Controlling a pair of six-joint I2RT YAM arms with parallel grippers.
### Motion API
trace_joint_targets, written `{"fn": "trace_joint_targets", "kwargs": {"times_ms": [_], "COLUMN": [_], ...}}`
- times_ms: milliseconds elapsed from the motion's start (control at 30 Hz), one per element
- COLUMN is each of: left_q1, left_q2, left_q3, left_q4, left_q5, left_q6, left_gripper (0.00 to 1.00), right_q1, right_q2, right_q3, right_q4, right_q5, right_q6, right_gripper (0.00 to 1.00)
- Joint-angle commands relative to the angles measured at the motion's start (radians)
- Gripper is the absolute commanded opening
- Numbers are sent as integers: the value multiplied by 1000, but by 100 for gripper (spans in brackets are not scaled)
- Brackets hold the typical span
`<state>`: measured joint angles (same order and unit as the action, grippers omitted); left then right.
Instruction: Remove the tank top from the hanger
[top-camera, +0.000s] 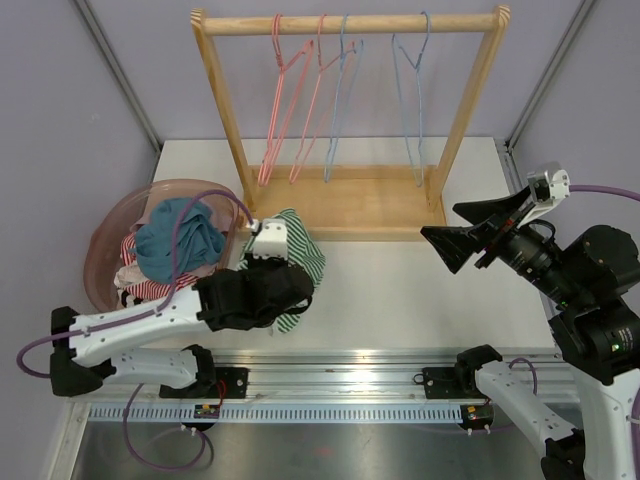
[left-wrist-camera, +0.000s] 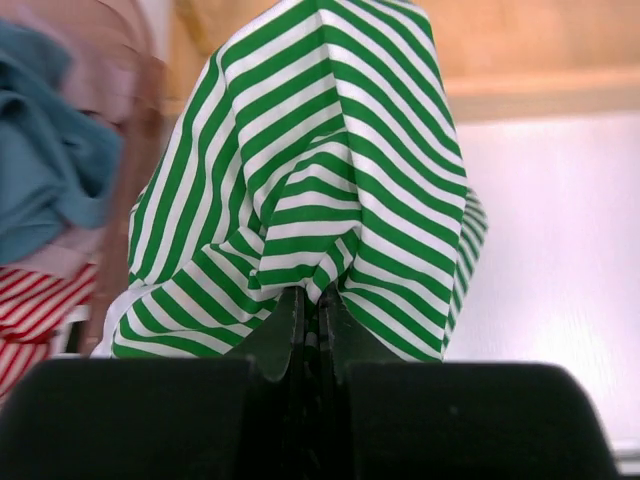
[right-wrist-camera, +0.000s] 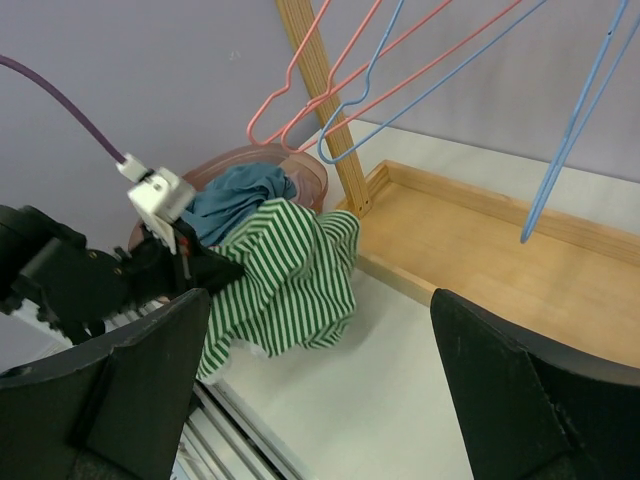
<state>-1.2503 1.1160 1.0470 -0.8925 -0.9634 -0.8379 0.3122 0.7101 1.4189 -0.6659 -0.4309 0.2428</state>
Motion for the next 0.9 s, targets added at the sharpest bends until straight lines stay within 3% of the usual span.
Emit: {"fn": "trace_joint_targets", "kwargs": {"times_ms": [0,100,233,367,467,700,867], "left_q1": [25,81,210,430,593,1041,1365], "left_q2": [-73,-125,-221,-286,-266,-197,-41], "left_q3": [145,223,258,286,326,288,231], "left_q4": [-309,-391,-274,-126,-76,84,136], "left_q5": [-240,-282,-259,-160,-98,240,515], "left_q6": [-170,-191,-15,190,259,287,247], "left_gripper": [0,0,0,0,0,0,0], "right_q1": [-2,-4,-4,-2,-2,-4,-4], "right_q2": [0,0,5,6,12,26,49], "right_q3": [29,32,38,37,38,28,25], "right_q4": [49,61,71,91,107,173,216], "right_q5": [-2,-5,-9,-17,-29,-69,-78], "right_q6": [13,16,21,26,35,70,92], "right_gripper": [100,100,99,99,99,100,100]}}
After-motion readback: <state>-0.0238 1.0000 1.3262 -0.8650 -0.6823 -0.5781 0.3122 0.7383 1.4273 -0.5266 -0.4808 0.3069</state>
